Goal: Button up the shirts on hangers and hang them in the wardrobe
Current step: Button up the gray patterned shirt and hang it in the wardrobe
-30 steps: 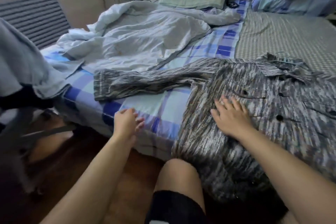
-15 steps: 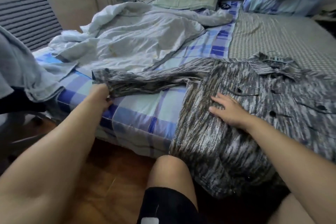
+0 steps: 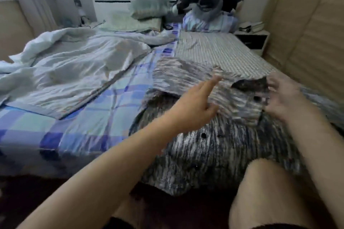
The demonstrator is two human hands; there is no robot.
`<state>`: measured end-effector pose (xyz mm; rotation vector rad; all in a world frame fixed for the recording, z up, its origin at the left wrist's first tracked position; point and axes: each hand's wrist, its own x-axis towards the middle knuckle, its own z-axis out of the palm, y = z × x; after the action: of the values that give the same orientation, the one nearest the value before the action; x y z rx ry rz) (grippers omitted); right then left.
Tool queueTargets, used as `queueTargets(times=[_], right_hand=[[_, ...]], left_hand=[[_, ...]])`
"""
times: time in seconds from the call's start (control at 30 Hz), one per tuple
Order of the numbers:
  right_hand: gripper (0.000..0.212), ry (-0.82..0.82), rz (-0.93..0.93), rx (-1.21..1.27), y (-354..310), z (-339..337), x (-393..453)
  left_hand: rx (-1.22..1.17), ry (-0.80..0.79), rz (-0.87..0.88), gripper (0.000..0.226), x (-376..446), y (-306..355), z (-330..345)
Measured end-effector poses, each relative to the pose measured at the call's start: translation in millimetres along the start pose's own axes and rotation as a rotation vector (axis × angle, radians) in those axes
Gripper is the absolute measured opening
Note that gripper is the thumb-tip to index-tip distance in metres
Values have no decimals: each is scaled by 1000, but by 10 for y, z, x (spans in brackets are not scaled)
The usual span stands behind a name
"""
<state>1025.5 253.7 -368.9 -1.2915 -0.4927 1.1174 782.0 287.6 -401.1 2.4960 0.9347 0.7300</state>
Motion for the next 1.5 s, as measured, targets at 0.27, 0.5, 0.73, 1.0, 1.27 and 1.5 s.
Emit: queueTargets(times=[0.27, 0.5, 0.73, 1.0, 1.27, 1.5], right_hand=[[25, 330, -162, -832, 836, -676, 427], [80, -281, -276, -1278, 1038, -668, 642], [86, -300, -316, -1207, 1095, -804, 648], [18, -160, -484, -893, 894, -209, 217], [22, -29, -512, -869, 944, 158, 81], [13, -82, -499, -811, 946, 202, 54]], left_hand=[[516, 15, -541, 71, -561, -1670, 438], [550, 80, -664, 48, -504, -2260, 169], [432, 285, -785, 59, -379, -1629, 276], [32, 39, -227, 69, -240, 120, 907], [-24, 201, -238, 42, -366, -86, 1050], [100, 99, -232, 73, -670, -81, 1249]])
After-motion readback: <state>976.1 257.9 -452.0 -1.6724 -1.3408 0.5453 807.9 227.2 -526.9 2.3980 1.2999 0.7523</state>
